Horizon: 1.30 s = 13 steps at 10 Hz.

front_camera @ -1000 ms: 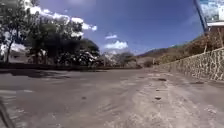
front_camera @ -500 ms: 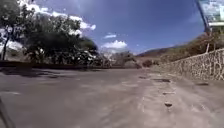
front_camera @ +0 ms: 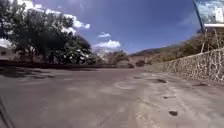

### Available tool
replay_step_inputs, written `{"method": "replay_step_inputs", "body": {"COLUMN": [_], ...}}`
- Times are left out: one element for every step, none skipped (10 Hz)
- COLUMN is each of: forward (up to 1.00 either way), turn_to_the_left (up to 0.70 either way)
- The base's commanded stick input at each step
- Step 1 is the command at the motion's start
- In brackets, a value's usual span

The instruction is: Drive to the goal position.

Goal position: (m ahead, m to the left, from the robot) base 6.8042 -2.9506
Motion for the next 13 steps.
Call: {"method": "replay_step_inputs", "body": {"forward": [0.70, 0.70, 0.70, 0.70, 0.70, 0.70, 0.70, 0.70, 0.70, 0.70, 0.70, 0.70, 0.70], "turn_to_the_left": [0.00, -0.35, -0.35, -0.35, -0.35, -0.35, -0.21, -0.05, -0.03, -0.08, -0.12, -0.16, -0.21]}}
